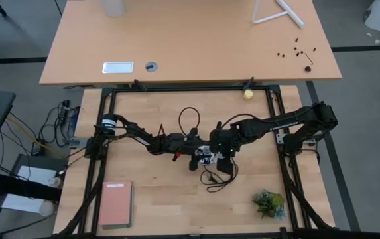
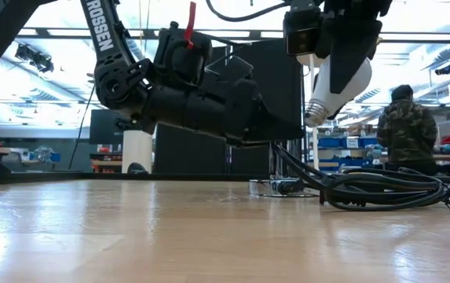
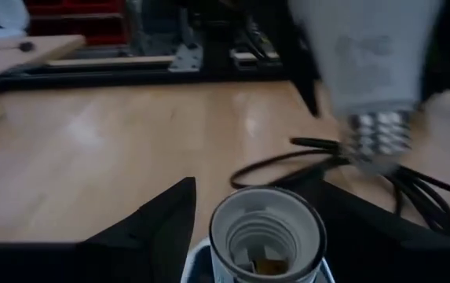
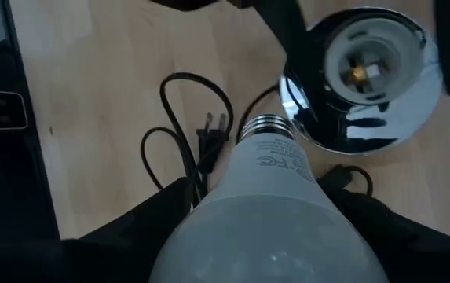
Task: Screw lightbulb
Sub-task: Insert the white lightbulb into the silver lamp
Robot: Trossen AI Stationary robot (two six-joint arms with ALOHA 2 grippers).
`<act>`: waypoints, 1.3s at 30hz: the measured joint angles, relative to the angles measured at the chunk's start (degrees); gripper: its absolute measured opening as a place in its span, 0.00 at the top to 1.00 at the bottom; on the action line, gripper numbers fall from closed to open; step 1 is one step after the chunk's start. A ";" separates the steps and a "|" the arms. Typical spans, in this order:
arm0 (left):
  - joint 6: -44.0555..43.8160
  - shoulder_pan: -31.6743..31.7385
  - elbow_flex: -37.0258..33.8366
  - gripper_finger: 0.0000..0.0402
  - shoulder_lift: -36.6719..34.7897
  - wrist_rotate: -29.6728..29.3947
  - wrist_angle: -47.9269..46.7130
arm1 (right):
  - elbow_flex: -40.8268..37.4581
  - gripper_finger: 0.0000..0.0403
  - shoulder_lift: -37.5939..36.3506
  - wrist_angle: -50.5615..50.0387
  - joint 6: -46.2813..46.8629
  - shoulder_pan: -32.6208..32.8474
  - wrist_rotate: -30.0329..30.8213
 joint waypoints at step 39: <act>-2.93 -1.38 -0.42 0.39 -2.22 -2.80 3.96 | 11.78 0.35 -0.02 -9.88 -5.84 -4.92 9.04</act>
